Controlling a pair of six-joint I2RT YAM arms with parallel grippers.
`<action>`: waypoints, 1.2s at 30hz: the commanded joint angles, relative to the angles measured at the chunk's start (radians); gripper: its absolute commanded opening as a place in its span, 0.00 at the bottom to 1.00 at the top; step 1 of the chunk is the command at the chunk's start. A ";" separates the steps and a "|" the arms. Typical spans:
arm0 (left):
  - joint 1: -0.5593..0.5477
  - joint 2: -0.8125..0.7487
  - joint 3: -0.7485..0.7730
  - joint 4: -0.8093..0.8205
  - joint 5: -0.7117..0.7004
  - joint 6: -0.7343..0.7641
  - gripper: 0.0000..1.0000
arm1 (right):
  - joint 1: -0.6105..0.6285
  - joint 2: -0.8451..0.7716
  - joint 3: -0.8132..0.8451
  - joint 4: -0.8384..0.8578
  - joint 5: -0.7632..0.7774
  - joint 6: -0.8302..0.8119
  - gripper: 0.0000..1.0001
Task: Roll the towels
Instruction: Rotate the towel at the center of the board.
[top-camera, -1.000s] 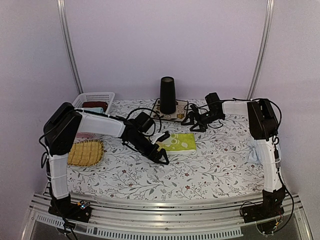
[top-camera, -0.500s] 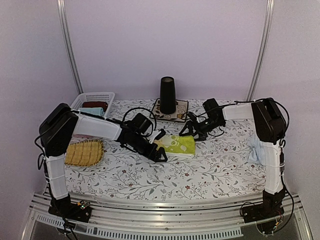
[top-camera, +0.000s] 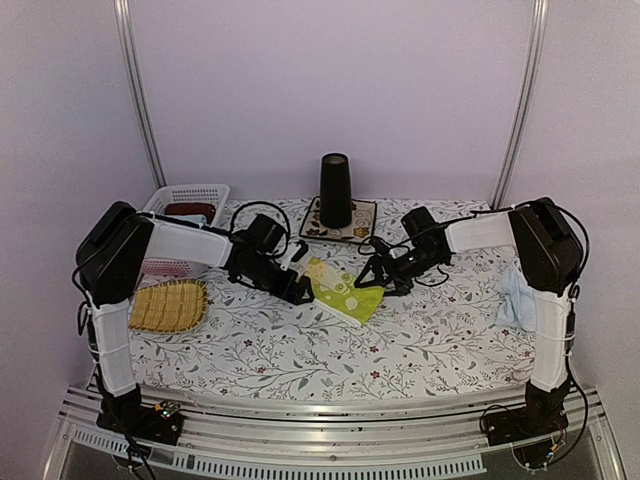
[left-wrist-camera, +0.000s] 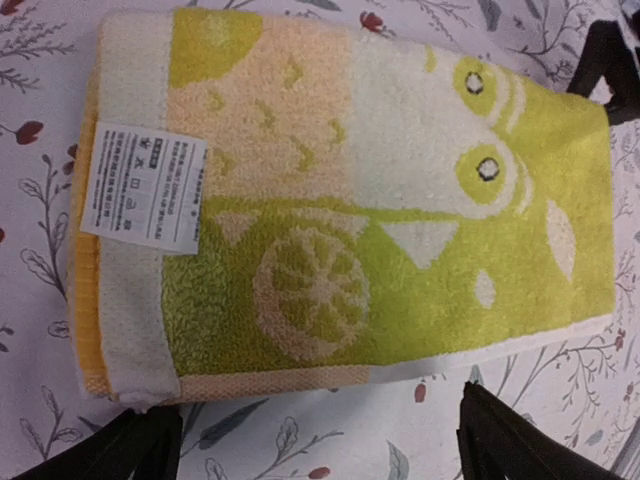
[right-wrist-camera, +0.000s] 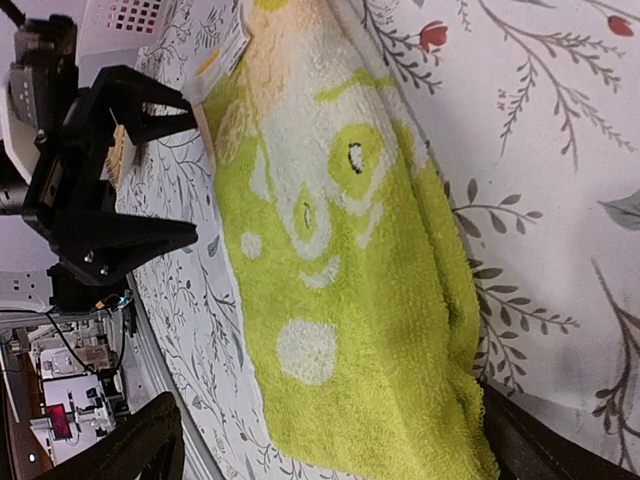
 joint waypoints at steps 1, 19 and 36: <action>0.067 0.075 0.045 -0.042 -0.036 0.034 0.97 | 0.058 -0.033 -0.077 -0.020 0.029 0.043 0.99; 0.154 0.090 0.093 -0.014 0.009 0.000 0.97 | 0.184 -0.137 -0.074 -0.253 0.168 -0.118 0.99; 0.126 0.027 -0.043 0.106 0.165 -0.183 0.96 | 0.109 -0.244 -0.147 -0.235 0.277 -0.089 0.99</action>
